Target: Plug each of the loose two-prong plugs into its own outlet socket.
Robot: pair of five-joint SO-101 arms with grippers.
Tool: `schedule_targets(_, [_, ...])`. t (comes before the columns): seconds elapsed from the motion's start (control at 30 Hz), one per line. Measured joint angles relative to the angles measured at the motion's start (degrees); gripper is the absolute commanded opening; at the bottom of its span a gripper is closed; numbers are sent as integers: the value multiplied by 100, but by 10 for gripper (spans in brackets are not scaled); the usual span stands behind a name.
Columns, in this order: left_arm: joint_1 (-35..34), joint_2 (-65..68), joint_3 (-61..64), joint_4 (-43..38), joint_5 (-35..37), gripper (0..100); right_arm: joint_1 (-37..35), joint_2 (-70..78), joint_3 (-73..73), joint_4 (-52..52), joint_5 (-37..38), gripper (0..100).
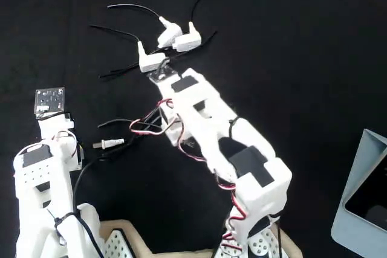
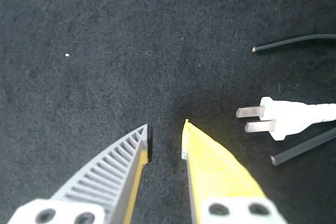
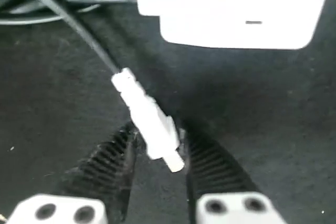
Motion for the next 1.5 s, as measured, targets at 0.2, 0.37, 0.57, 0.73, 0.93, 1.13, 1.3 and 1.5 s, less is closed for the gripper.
schedule_targets(0.2, [0, 0, 0, 0, 0, 117, -114, -70, 0, 62, 422, 136])
schedule_targets(0.37, [0, 0, 0, 0, 0, 117, -114, -70, -9, 62, 536, 135])
schedule_targets(0.57, [0, 0, 0, 0, 0, 117, -114, -70, -132, 79, 958, 135])
schedule_targets(0.73, [0, 0, 53, 0, 0, 116, -114, -70, -132, 44, 1354, 134])
schedule_targets(0.93, [0, 0, 62, 0, -141, 116, -114, -70, -88, -360, 1829, 133])
schedule_targets(1.13, [0, 0, 62, 0, -176, 116, -114, -70, -88, -448, 2110, 36])
schedule_targets(1.3, [0, 0, 62, 0, -185, 116, -114, -70, -53, -448, 2207, 22])
schedule_targets(1.5, [0, 0, 62, 0, -185, 116, -114, -70, 105, -457, 2207, 23])
